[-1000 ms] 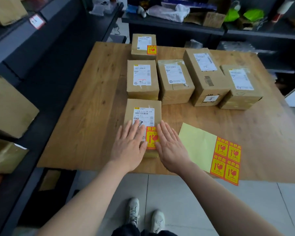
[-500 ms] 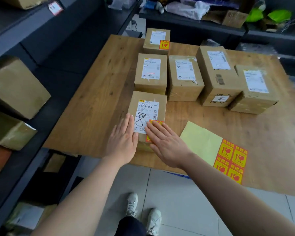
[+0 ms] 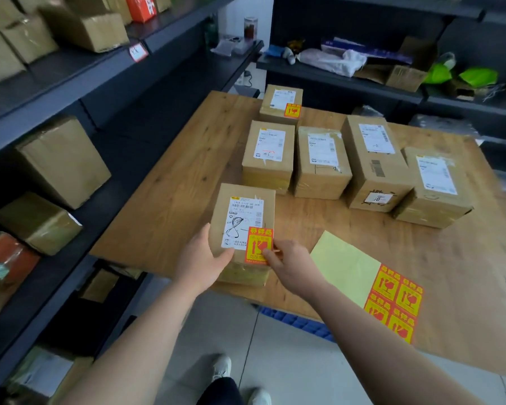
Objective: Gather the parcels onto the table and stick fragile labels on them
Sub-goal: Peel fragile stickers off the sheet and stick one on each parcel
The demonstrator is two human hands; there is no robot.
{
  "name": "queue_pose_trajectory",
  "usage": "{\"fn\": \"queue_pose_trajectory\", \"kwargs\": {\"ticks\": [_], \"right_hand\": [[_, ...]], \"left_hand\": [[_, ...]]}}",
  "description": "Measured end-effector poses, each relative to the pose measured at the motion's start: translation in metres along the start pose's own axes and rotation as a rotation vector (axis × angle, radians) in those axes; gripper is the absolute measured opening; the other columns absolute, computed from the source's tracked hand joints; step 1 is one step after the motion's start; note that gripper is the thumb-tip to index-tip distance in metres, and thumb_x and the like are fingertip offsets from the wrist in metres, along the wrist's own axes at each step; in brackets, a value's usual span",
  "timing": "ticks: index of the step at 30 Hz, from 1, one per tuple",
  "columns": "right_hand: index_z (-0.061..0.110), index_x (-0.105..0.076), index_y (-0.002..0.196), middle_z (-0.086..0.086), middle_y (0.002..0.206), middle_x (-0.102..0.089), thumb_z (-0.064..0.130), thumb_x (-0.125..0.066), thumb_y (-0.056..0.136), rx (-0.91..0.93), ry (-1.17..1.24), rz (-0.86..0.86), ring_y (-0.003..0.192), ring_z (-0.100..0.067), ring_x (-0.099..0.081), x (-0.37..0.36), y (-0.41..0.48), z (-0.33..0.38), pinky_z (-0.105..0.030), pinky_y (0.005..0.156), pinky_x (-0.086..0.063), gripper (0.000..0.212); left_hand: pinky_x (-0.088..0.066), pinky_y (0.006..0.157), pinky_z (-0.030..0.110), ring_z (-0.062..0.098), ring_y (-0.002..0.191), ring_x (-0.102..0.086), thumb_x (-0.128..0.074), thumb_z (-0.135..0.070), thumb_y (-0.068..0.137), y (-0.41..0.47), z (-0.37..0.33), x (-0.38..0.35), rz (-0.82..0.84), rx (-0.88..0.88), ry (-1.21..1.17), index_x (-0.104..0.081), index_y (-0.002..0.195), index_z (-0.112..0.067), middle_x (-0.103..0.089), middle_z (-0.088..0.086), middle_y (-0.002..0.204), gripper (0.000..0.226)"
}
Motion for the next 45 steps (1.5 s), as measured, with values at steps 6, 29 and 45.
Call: {"fn": "queue_pose_trajectory", "kwargs": {"ticks": [6, 29, 45], "right_hand": [[0.017, -0.068, 0.106, 0.004, 0.086, -0.069, 0.04, -0.049, 0.097, 0.059, 0.098, -0.007, 0.069, -0.009, -0.061, -0.004, 0.026, 0.049, -0.026, 0.06, -0.052, 0.031], [0.013, -0.066, 0.102, 0.002, 0.085, -0.066, 0.036, -0.05, 0.097, -0.044, 0.036, -0.282, 0.069, -0.003, -0.059, 0.107, 0.367, 0.124, -0.016, 0.053, -0.041, 0.028], [0.011, -0.061, 0.11, -0.004, 0.101, -0.067, 0.028, -0.047, 0.099, -0.246, 0.061, -0.188, 0.088, -0.017, -0.063, 0.093, 0.496, 0.078, -0.029, 0.073, -0.051, 0.024]], "left_hand": [[-0.046, 0.079, 0.03, 0.014, 0.092, -0.056, -0.069, -0.04, 0.078, 0.006, -0.001, 0.058, -0.181, 0.042, -0.014, -0.043, 0.134, -0.021, -0.062, -0.01, 0.111, 0.065], [-0.05, 0.086, 0.032, 0.019, 0.111, -0.053, -0.074, -0.039, 0.078, 0.39, -0.08, 0.134, -0.088, -0.175, -0.15, -0.045, 0.137, -0.015, -0.049, 0.003, 0.13, 0.07], [-0.043, 0.101, 0.04, 0.024, 0.126, -0.047, -0.067, -0.042, 0.084, 0.528, -0.06, 0.07, 0.044, -0.06, -0.066, -0.033, 0.146, -0.018, -0.046, 0.004, 0.142, 0.075]]}}
Point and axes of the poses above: each hand's wrist, its own y-axis towards the middle knuckle, its own x-axis out of the back of the hand, z = x × y, the point moved 1 cm from there along y, towards the middle knuckle
